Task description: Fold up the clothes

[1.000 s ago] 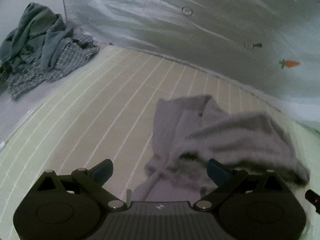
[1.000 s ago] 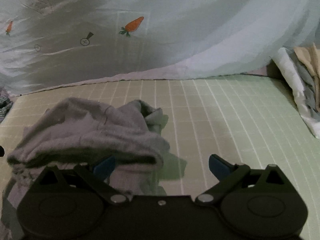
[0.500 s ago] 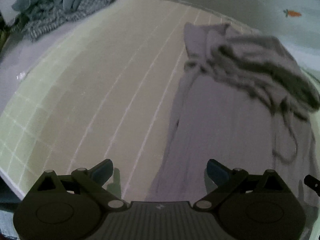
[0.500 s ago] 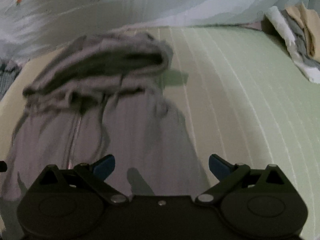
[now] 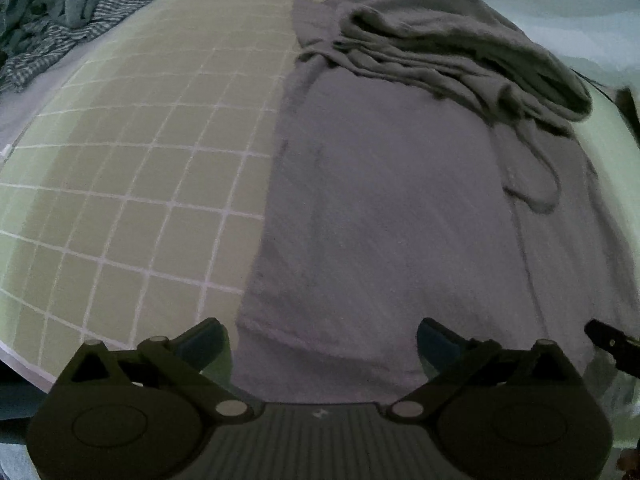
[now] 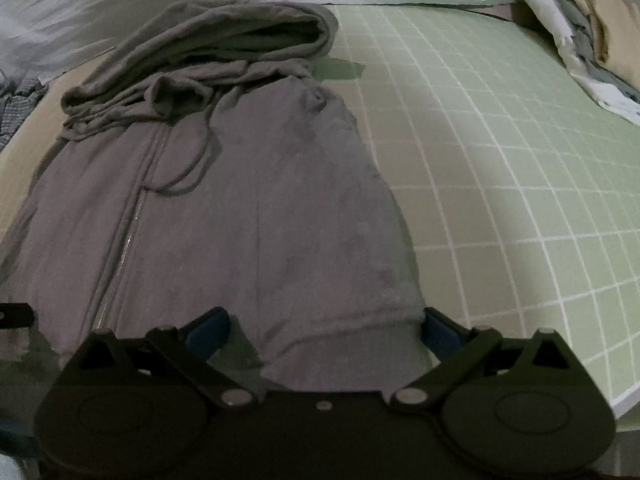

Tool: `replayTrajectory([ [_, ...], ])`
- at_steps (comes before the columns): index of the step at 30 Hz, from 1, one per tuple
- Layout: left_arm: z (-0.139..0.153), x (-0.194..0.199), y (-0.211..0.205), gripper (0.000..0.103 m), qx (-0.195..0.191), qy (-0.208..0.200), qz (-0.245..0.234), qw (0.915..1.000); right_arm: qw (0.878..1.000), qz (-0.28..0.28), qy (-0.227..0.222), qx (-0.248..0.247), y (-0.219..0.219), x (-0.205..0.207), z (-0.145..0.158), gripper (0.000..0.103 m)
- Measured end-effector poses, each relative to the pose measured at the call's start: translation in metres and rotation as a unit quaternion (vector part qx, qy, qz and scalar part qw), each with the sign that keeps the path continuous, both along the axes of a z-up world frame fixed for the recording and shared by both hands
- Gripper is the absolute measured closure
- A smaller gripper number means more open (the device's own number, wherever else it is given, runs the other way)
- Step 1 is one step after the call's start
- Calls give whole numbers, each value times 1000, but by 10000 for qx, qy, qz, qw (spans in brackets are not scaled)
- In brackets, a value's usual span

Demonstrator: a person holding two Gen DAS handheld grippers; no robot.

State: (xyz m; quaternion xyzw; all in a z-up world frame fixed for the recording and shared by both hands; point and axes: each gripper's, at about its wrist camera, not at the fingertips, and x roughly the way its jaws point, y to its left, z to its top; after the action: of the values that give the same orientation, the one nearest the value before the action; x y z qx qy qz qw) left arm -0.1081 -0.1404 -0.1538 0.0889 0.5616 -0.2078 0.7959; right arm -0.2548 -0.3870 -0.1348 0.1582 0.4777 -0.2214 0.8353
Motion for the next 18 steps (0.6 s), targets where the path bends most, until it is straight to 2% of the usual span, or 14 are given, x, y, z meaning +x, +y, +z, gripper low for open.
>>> replayTrajectory([
  [6, -2, -17, -8, 3, 105, 50, -358, 9993, 9999, -79, 35, 66, 3, -11, 1, 0],
  [8, 0, -18, -12, 12, 143, 23, -446, 9989, 9999, -35, 93, 142, 2, -8, 3, 5],
  [9, 2, -17, -13, 24, 125, 0, -480, 9988, 9998, 6, 110, 176, 2, -6, 4, 9],
  [10, 4, -16, -13, 46, 54, 8, -491, 9988, 9997, 117, 96, 168, 2, -3, 7, 26],
  [11, 7, -13, -13, 60, -133, 123, -469, 9987, 9993, 265, 33, 253, 2, -1, 10, 48],
  [12, 8, -8, -12, 83, -446, 384, -411, 9974, 9985, 416, -39, 363, 1, 2, 13, 62],
  [13, 11, -2, -13, 84, -653, 514, -364, 9959, 9968, 498, -114, 610, -2, 4, 15, 81],
  [16, 27, 13, -16, 85, -1058, 555, -257, 9925, 9931, 316, -276, 1099, -15, 12, 17, 84],
  [18, 44, 25, -17, 85, -1448, 440, -144, 9884, 9891, 142, -536, 1365, -26, 17, 23, 84],
])
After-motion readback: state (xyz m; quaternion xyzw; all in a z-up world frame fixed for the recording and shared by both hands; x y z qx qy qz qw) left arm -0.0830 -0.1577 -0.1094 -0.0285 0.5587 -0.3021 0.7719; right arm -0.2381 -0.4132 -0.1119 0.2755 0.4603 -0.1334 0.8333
